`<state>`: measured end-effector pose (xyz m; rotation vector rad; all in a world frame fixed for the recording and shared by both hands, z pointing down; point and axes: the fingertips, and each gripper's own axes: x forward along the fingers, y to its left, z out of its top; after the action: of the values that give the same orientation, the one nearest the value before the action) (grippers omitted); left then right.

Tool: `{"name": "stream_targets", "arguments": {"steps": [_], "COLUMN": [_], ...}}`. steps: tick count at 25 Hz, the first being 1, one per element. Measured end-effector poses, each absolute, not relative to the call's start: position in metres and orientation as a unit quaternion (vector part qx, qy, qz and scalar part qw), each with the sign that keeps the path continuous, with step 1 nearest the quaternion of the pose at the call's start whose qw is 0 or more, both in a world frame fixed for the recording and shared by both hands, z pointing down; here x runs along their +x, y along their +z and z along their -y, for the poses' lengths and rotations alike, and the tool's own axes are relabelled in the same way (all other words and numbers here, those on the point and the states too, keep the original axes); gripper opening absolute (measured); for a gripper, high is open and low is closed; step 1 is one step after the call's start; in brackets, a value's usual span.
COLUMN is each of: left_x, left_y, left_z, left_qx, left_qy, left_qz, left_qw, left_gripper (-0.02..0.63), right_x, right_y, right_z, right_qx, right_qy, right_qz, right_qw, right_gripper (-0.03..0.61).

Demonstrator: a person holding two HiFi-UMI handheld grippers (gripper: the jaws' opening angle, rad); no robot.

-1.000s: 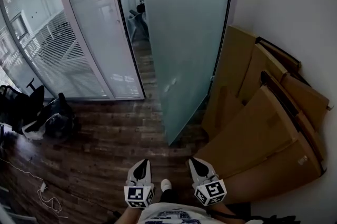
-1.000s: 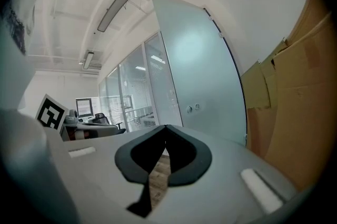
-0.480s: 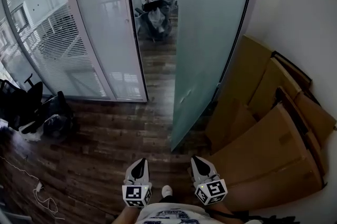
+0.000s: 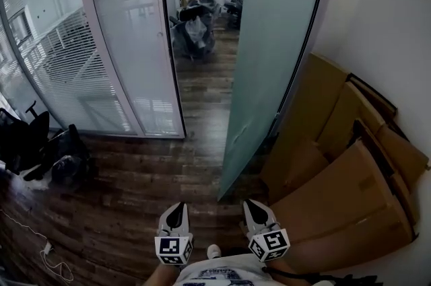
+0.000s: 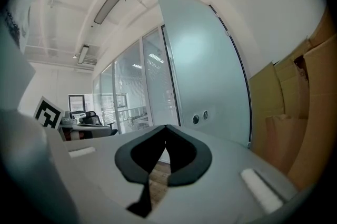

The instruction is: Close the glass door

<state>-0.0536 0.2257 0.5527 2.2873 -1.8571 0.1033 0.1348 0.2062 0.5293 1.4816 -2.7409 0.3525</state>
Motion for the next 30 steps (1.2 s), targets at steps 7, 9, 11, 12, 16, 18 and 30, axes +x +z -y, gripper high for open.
{"name": "stream_targets", "arguments": {"steps": [7, 9, 11, 12, 16, 18, 30], "left_x": [-0.053, -0.052, -0.053, -0.053, -0.054, -0.056, -0.053], "left_y": [0.555, 0.559, 0.562, 0.563, 0.567, 0.568, 0.566], "left_z": [-0.219, -0.216, -0.212, -0.209, -0.19, -0.179, -0.098], "left_qx": [0.771, 0.769, 0.767, 0.766, 0.762, 0.759, 0.755], "left_qy": [0.034, 0.036, 0.039, 0.041, 0.047, 0.05, 0.061], "left_qz": [0.629, 0.63, 0.632, 0.632, 0.637, 0.64, 0.644], "left_qw": [0.099, 0.103, 0.106, 0.107, 0.108, 0.109, 0.113], "left_gripper": [0.002, 0.002, 0.002, 0.002, 0.002, 0.002, 0.002], "right_x": [0.14, 0.142, 0.141, 0.14, 0.14, 0.138, 0.137], "right_y": [0.531, 0.534, 0.537, 0.538, 0.546, 0.547, 0.55], "right_z": [-0.194, -0.188, -0.181, -0.177, -0.155, -0.142, -0.058], "right_qx": [0.477, 0.475, 0.473, 0.472, 0.468, 0.464, 0.453], "right_qy": [0.11, 0.113, 0.115, 0.117, 0.123, 0.123, 0.135], "right_qz": [0.872, 0.873, 0.873, 0.874, 0.875, 0.877, 0.881], "right_qw": [0.005, 0.006, 0.007, 0.007, 0.008, 0.008, 0.013], "right_gripper": [0.008, 0.008, 0.008, 0.008, 0.008, 0.008, 0.008]}}
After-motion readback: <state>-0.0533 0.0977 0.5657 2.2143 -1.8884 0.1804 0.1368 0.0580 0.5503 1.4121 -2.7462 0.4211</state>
